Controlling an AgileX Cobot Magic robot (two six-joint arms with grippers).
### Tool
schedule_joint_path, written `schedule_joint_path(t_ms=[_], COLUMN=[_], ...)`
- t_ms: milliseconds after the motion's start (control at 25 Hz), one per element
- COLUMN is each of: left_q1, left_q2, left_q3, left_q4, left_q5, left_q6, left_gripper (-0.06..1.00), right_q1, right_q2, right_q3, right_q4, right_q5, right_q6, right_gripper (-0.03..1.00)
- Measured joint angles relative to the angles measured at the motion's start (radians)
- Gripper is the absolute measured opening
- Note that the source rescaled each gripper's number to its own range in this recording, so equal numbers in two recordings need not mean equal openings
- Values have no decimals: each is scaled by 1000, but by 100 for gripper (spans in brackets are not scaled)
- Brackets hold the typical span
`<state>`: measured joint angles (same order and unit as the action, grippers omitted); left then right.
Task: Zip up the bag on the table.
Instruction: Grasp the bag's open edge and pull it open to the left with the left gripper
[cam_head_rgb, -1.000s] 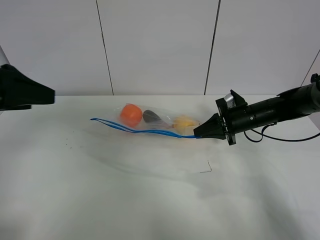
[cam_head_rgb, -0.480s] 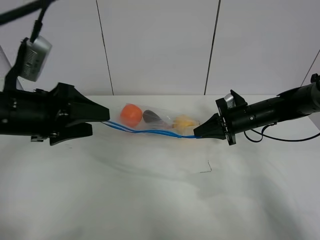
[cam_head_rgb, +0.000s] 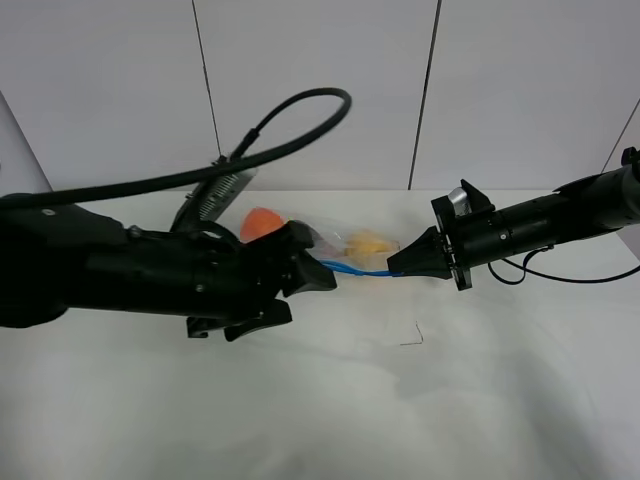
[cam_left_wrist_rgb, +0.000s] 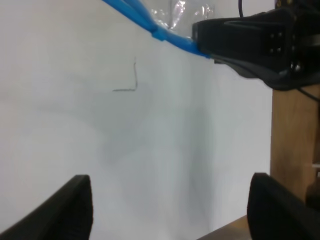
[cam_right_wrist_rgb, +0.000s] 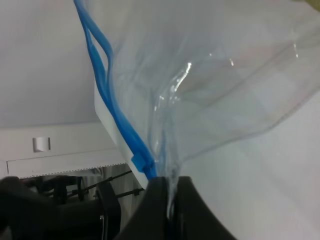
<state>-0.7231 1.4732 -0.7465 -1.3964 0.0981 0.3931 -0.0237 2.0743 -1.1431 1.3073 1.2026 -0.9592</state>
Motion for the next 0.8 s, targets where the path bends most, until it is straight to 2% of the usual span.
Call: schedule_joint_path(t_ms=[200, 400, 680, 800], left_q1=[-8, -8, 17, 47], left_q2=[152, 283, 409, 418], left_q3=[-142, -212, -267, -269], left_q4=[-103, -177, -313, -326], left_q5=[37, 139, 209, 221], left_q6=[-4, -3, 97, 119], left_gripper=[100, 100, 100, 100], right_q1=[0, 0, 0, 0], right_q2=[0, 0, 0, 0], right_q3=[0, 0, 0, 0], right_q4=[0, 0, 0, 0], right_q5=[0, 0, 0, 0], right_q6=[0, 0, 0, 0], right_gripper=[0, 0, 0, 0])
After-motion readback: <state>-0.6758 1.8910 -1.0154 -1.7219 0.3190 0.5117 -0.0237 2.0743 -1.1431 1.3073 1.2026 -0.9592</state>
